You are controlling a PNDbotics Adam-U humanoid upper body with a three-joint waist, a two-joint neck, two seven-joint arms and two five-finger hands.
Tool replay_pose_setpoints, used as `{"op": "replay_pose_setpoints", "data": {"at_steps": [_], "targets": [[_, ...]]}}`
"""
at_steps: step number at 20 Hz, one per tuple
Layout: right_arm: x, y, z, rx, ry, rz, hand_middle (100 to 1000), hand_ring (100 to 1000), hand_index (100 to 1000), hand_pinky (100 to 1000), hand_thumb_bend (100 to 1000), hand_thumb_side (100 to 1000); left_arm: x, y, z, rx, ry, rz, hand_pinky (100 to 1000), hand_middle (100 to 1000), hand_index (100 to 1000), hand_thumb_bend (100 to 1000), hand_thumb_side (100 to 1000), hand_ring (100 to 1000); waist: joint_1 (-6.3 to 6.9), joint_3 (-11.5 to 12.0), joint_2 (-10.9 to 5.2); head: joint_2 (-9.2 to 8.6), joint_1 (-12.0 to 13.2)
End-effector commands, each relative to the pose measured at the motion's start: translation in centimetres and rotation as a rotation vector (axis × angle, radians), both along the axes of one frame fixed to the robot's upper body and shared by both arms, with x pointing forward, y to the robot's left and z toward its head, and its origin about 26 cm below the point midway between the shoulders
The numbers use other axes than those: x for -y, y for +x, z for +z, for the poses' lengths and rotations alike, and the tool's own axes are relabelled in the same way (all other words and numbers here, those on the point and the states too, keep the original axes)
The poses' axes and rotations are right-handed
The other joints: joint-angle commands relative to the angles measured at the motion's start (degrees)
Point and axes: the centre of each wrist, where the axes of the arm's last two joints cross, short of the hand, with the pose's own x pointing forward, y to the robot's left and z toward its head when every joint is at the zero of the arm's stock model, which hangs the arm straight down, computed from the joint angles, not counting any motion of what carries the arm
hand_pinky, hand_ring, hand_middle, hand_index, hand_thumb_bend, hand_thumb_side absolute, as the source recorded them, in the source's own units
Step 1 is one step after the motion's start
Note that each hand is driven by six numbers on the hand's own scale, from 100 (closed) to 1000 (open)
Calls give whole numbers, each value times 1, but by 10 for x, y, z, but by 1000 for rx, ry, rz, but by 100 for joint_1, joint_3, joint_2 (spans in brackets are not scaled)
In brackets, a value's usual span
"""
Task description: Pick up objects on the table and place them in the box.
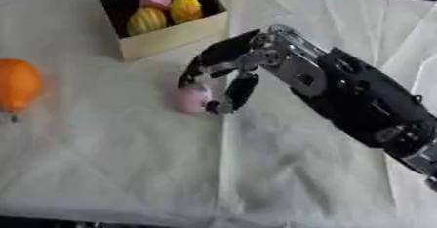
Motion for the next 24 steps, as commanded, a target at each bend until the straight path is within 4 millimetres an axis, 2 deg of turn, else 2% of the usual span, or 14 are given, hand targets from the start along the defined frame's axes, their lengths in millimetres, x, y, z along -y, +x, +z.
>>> {"op": "replay_pose_setpoints", "data": {"at_steps": [1, 2, 5, 6, 10, 15, 20, 24], "targets": [[0, 0, 6, 36, 13, -3, 711, 876, 885, 824, 166, 225, 2, -2, 8, 31, 10, -14, 810, 790, 841, 100, 658, 825, -2, 6, -47, 21, -23], [-1, 0, 5, 43, 16, -3, 696, 863, 873, 815, 177, 206, 2, -2, 8, 30, 10, -14, 810, 790, 841, 100, 658, 825, -3, 8, -44, 21, -25], [-3, -1, 1, 60, 39, -10, 649, 837, 840, 798, 129, 171, 3, -2, 8, 28, 6, -17, 811, 791, 841, 100, 659, 826, -3, 19, -32, 21, -28], [-3, -1, 0, 63, 52, -14, 629, 827, 825, 790, 100, 169, 3, -2, 8, 27, 6, -17, 811, 791, 841, 100, 659, 826, -3, 21, -29, 21, -29], [-4, -1, -4, 69, 92, -28, 588, 810, 791, 776, 100, 170, 3, -2, 7, 26, 3, -18, 811, 792, 840, 100, 660, 827, -6, 24, -27, 21, -35], [-6, -3, -1, 122, 189, -39, 512, 746, 717, 715, 100, 196, 3, -2, 7, 24, 1, -20, 811, 792, 840, 100, 659, 827, -2, 17, -35, 21, -31], [-5, -5, 10, 169, 306, -22, 497, 719, 696, 682, 100, 186, 3, -2, 7, 20, 2, -20, 812, 793, 841, 100, 659, 828, -9, -10, -63, 21, -26], [-5, -9, 36, 232, 380, -5, 501, 712, 699, 679, 100, 175, 1, -2, 7, 23, 6, -14, 811, 793, 841, 100, 656, 828, -4, -32, -85, 21, -40]]}}
